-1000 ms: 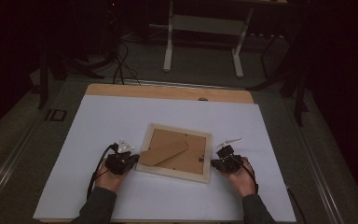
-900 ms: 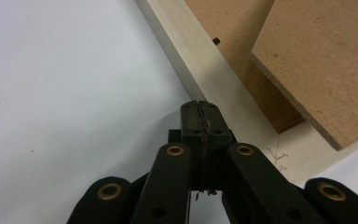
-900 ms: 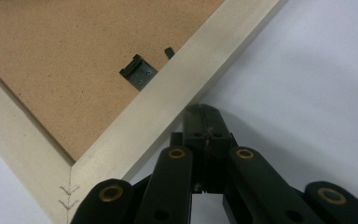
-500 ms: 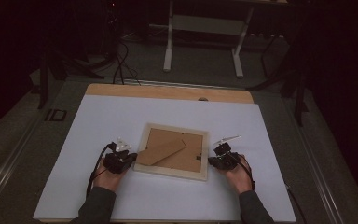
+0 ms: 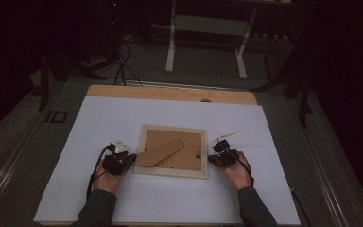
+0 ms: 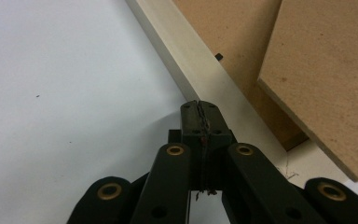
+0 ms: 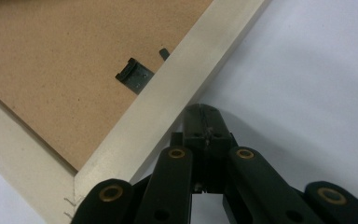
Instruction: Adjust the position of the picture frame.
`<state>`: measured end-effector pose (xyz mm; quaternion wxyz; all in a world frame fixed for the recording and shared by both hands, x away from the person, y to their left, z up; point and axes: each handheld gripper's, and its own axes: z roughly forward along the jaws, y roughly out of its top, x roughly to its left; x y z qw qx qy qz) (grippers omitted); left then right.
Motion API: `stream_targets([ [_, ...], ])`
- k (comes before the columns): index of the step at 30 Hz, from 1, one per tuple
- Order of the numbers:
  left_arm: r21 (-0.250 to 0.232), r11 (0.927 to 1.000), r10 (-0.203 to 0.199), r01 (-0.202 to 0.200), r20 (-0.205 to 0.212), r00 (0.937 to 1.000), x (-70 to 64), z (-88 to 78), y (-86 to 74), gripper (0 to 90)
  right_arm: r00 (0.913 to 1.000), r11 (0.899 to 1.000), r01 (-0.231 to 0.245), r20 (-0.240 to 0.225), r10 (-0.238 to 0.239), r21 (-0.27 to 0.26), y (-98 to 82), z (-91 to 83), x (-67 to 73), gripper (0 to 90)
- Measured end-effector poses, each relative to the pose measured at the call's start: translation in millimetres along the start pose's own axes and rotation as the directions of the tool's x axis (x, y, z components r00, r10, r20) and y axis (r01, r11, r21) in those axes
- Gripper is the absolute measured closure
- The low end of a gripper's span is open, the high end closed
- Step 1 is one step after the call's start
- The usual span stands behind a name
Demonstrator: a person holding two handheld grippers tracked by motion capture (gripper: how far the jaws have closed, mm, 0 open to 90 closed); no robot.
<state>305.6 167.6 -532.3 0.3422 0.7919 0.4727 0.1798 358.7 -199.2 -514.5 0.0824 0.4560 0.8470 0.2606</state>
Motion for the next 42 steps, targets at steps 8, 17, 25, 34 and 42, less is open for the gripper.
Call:
stream_targets([
  [8, -0.002, 1.0000, -0.007, 0.007, -0.007, 0.9999, 0.7, -1.1, -0.5, 90.0, 1.0000, 1.000, -0.005, -0.003, 0.005, -0.003, 7.2, 4.4, -2.6, 90.0],
  [17, -0.006, 1.0000, -0.007, 0.007, -0.011, 0.9999, 1.2, -1.0, -0.6, 90.0, 0.9999, 1.000, -0.012, -0.006, 0.012, -0.005, 10.3, 6.4, -3.7, 90.0],
  [25, -0.002, 1.0000, 0.006, -0.006, -0.016, 0.9998, 0.7, -1.1, -0.2, 90.0, 1.0000, 1.000, 0.006, -0.003, -0.006, -0.029, 6.9, 6.1, -3.4, 90.0],
  [34, -0.004, 1.0000, 0.001, -0.001, -0.006, 1.0000, 3.6, -1.2, -0.1, 88.4, 0.9995, 0.996, 0.022, 0.023, -0.020, -0.089, -11.7, -0.9, -0.7, 90.0],
  [42, -0.015, 0.9999, -0.007, 0.007, -0.007, 0.9999, 5.0, -2.9, 0.1, 84.7, 0.9988, 0.990, 0.009, 0.049, -0.002, -0.144, -25.8, -11.5, -7.8, 84.8],
])
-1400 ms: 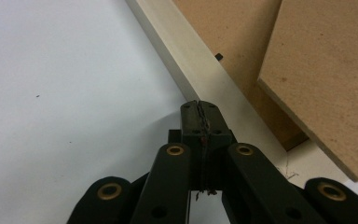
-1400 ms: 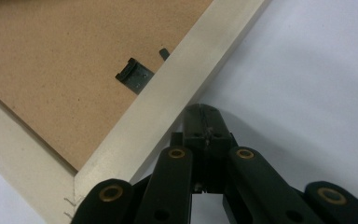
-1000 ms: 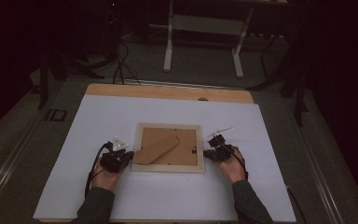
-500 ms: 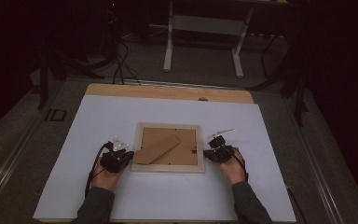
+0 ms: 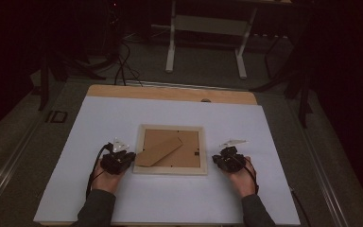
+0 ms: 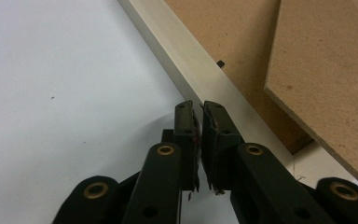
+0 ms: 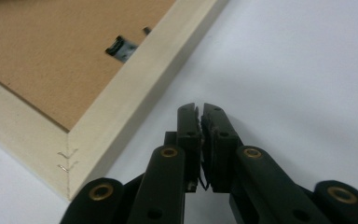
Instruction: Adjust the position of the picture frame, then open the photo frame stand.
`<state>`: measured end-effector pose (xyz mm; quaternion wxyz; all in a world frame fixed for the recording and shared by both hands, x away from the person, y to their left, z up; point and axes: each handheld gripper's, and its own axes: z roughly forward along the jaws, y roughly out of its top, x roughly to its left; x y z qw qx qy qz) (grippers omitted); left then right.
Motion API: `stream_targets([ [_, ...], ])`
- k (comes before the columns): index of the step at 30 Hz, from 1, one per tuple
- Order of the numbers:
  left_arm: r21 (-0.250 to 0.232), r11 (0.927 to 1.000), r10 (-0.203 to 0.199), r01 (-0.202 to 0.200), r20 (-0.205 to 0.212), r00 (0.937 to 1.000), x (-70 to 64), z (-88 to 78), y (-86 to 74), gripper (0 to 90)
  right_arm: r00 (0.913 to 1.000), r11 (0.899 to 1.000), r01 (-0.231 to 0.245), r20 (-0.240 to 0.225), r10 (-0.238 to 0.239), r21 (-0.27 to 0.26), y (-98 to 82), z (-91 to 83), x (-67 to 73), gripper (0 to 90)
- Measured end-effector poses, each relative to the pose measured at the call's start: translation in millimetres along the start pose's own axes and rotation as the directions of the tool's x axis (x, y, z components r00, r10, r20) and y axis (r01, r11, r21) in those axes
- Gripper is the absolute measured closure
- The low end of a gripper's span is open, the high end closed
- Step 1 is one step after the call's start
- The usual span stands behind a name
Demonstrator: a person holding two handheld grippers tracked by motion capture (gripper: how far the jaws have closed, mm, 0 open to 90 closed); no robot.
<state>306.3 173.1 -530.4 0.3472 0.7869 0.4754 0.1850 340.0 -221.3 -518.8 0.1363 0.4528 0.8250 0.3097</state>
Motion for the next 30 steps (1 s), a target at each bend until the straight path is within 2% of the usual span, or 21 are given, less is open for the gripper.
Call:
stream_targets([
  [3, -0.005, 1.0000, -0.004, 0.004, -0.002, 1.0000, 1.6, -0.9, -0.1, 83.3, 0.9998, 1.000, -0.022, 0.001, 0.022, -0.020, -0.9, -4.8, -4.9, 83.7],
  [12, -0.029, 0.9991, -0.032, 0.032, 0.001, 0.9995, 6.4, -6.3, 0.3, 79.4, 0.9991, 0.998, -0.042, 0.001, 0.042, -0.044, -4.9, -11.8, -11.9, 81.4],
  [19, -0.038, 0.9988, -0.030, 0.030, -0.004, 0.9995, 7.6, -9.7, 1.4, 70.4, 0.9985, 0.997, -0.054, 0.003, 0.054, -0.062, -5.7, -16.2, -17.4, 78.6],
  [27, -0.041, 0.9975, -0.057, 0.057, 0.006, 0.9983, 10.0, -13.9, 3.3, 54.9, 0.9980, 0.996, -0.063, -0.002, 0.063, -0.070, -6.5, -18.8, -20.8, 76.7],
  [28, -0.045, 0.9975, -0.055, 0.055, 0.000, 0.9985, 10.4, -15.4, 4.2, 54.5, 0.9980, 0.995, -0.064, -0.003, 0.064, -0.073, -6.4, -19.2, -21.1, 76.7],
  [30, -0.057, 0.9968, -0.054, 0.055, 0.024, 0.9983, 12.7, -17.4, 6.8, 55.9, 0.9979, 0.995, -0.065, -0.002, 0.065, -0.077, -5.8, -20.9, -22.5, 76.6],
])
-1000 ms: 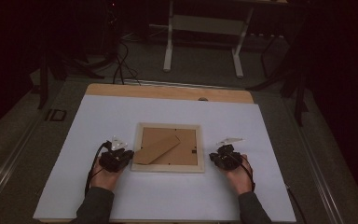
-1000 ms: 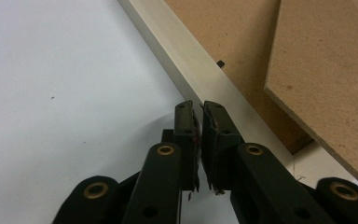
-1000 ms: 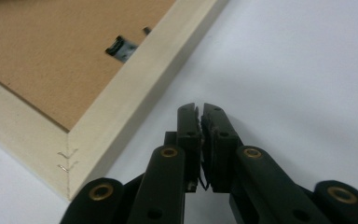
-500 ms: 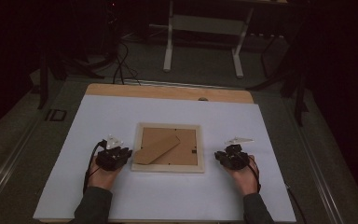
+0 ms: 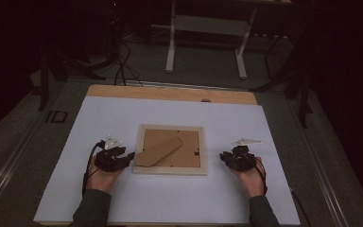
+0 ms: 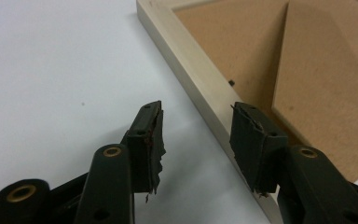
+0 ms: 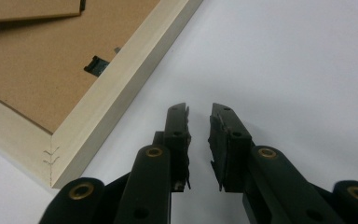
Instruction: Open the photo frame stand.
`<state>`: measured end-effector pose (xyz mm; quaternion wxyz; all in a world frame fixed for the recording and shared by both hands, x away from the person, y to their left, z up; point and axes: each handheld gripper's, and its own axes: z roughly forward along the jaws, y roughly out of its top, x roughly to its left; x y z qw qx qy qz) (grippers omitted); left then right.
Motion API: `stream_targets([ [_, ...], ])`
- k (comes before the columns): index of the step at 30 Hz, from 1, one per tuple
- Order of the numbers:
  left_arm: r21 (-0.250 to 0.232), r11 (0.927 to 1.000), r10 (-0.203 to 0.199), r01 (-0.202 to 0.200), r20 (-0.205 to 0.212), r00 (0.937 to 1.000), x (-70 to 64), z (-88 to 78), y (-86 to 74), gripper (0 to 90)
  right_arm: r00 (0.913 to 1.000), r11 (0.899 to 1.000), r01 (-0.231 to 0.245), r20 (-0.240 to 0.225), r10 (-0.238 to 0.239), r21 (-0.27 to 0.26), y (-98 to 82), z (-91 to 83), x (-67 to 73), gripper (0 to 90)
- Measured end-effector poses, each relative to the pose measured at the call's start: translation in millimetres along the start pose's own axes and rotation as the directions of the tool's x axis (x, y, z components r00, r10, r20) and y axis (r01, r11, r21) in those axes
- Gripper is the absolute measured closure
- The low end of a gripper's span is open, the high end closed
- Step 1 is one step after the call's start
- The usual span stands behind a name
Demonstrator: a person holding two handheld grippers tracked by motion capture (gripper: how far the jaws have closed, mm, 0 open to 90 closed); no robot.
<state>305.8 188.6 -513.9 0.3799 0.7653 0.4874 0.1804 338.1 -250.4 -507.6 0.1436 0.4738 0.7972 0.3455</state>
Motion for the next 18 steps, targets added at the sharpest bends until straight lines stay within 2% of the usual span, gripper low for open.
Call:
stream_targets([
  [3, -0.031, 0.9993, -0.021, 0.022, 0.040, 0.9990, 2.8, -2.8, 3.7, 58.6, 1.0000, 1.000, -0.003, 0.001, 0.003, -0.006, 0.3, -1.4, -0.8, 76.5],
  [4, -0.031, 0.9993, -0.021, 0.022, 0.040, 0.9990, 2.8, -2.8, 3.7, 60.3, 1.0000, 1.000, -0.003, 0.001, 0.003, -0.006, 0.3, -1.4, -0.8, 76.5],
  [5, -0.035, 0.9985, -0.038, 0.041, 0.087, 0.9955, 5.3, -3.4, 6.6, 60.3, 1.0000, 1.000, -0.003, 0.001, 0.003, -0.005, 0.1, -1.5, -0.9, 76.4],
  [7, -0.035, 0.9979, -0.050, 0.054, 0.099, 0.9939, 8.6, -4.3, 12.3, 61.4, 1.0000, 1.000, -0.003, -0.005, 0.003, -0.002, -0.7, 0.1, -1.3, 76.0],
  [10, -0.039, 0.9978, -0.050, 0.054, 0.094, 0.9943, 10.2, -5.6, 16.7, 61.6, 0.9999, 1.000, -0.007, -0.014, 0.007, 0.002, -1.2, 0.6, -1.2, 75.5],
  [12, -0.047, 0.9963, -0.067, 0.072, 0.109, 0.9918, 12.6, -6.7, 23.4, 62.4, 0.9999, 1.000, -0.006, -0.013, 0.006, 0.001, -1.3, 0.7, -1.5, 75.4],
  [14, -0.047, 0.9964, -0.065, 0.071, 0.114, 0.9914, 13.2, -7.3, 25.7, 64.4, 0.9999, 1.000, -0.009, -0.014, 0.009, 0.002, -1.4, 0.4, -1.8, 75.3],
  [18, -0.045, 0.9966, -0.062, 0.069, 0.141, 0.9881, 13.6, -7.1, 37.8, 62.2, 0.9998, 1.000, -0.012, -0.018, 0.012, 0.002, -1.3, 0.7, -2.0, 73.6],
])
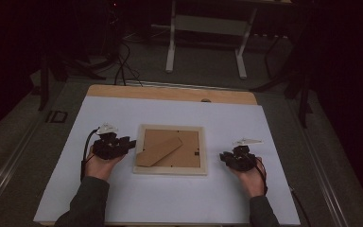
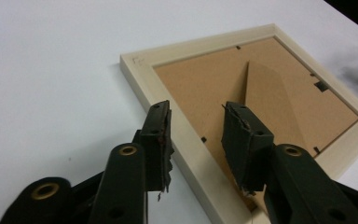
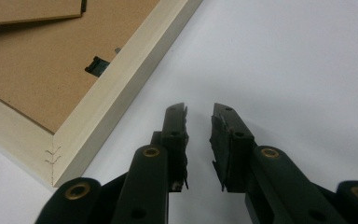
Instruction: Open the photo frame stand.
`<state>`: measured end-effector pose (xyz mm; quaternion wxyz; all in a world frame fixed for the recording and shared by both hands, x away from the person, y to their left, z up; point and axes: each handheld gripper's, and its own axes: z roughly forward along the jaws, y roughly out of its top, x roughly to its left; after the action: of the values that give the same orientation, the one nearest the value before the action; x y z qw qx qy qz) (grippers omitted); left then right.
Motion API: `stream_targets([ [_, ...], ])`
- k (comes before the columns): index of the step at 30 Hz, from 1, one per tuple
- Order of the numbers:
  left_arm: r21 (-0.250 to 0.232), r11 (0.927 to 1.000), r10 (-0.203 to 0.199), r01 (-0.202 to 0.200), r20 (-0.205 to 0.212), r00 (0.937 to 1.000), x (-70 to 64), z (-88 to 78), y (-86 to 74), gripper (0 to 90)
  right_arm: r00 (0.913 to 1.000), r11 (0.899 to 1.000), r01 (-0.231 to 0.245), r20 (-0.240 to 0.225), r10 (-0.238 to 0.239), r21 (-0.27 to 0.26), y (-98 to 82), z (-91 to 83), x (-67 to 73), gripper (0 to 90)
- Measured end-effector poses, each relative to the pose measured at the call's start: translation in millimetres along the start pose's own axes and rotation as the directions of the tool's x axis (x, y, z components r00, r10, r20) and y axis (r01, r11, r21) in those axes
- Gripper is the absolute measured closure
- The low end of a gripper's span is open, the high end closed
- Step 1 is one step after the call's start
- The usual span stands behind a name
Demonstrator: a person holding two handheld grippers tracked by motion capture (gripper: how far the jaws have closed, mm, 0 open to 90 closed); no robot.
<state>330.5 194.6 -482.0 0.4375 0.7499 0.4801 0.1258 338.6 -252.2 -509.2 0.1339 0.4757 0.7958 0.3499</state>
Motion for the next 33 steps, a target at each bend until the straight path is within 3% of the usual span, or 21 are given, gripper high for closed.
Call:
stream_targets([
  [3, 0.009, 1.0000, 0.000, 0.000, 0.018, 0.9998, -0.7, 1.5, 4.3, 60.3, 1.0000, 1.000, -0.006, -0.004, 0.006, 0.002, 0.2, -0.2, -0.1, 73.0],
  [4, 0.026, 0.9997, -0.002, 0.000, 0.061, 0.9981, -1.2, 4.2, 8.3, 58.8, 0.9999, 1.000, -0.007, -0.007, 0.007, 0.001, 0.2, -0.3, -0.4, 72.5],
  [6, 0.032, 0.9995, -0.003, 0.001, 0.071, 0.9974, -2.2, 5.9, 9.9, 57.6, 0.9999, 1.000, -0.008, -0.008, 0.008, 0.000, 0.2, -0.3, -0.5, 72.1],
  [16, 0.091, 0.9955, 0.020, -0.029, 0.096, 0.9952, -10.9, 21.2, 20.2, 53.7, 1.0000, 1.000, -0.001, -0.006, 0.001, -0.007, 0.8, -0.8, 1.0, 70.9],
  [26, 0.163, 0.9851, 0.034, -0.056, 0.132, 0.9906, -19.5, 41.1, 25.9, 39.8, 1.0000, 1.000, -0.002, -0.005, 0.002, -0.004, 0.8, -0.1, 0.8, 69.2],
  [33, 0.185, 0.9799, 0.045, -0.075, 0.161, 0.9860, -23.8, 50.8, 26.5, 39.7, 1.0000, 1.000, -0.003, -0.007, 0.003, -0.005, 0.5, -0.4, 0.6, 68.9],
])
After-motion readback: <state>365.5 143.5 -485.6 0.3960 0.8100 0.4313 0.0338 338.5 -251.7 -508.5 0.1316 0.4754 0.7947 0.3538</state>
